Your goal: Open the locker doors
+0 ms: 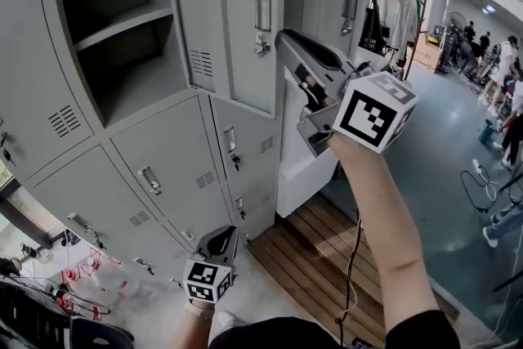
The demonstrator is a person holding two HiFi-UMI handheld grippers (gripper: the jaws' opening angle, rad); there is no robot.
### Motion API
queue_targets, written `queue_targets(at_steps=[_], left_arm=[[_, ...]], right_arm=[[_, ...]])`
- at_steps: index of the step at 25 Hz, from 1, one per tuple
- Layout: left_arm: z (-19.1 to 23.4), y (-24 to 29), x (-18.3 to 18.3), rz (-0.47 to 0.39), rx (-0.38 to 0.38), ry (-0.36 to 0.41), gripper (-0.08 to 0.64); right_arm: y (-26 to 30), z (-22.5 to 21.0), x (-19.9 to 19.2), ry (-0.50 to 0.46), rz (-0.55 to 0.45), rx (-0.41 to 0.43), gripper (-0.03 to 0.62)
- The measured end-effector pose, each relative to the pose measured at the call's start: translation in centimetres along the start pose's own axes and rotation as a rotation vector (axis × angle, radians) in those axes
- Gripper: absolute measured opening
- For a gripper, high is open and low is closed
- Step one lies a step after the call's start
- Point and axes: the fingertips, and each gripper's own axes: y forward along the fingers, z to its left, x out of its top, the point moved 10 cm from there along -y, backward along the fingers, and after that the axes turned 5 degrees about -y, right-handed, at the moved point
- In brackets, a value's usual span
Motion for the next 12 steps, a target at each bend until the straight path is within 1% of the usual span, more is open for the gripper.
queue_targets(at_steps=[2,4,7,9,12], left_arm=[[-0.2,-1.2,-0.3,-0.022,0.030,-0.029,0.020],[-0.3,-2.5,-0.4,-0.021,0.072,-0.032,0.019],[-0.1,-4.9,-0.6,-0.006,0.143,-0.023,0.020],[0.3,-6.8,-0.8,-0.003,0.181,-0.025,0.018],[1.6,-9.5,-1.2,0.010,0.230,-0.020,0.019]], right_arm=[[0.2,1.2,-0.5,-0.017,-0.004,0.029,0.057],[0.8,2.4,-1.4,-0.028,-0.005,0.069,0.057],[2.4,4.6,-3.2,-0.003,-0.010,0.143,0.057],[3.6,6.1,-4.5,0.023,0.001,0.167,0.057],[5.8,8.8,-5.7,0.037,0.005,0.202,0.057]])
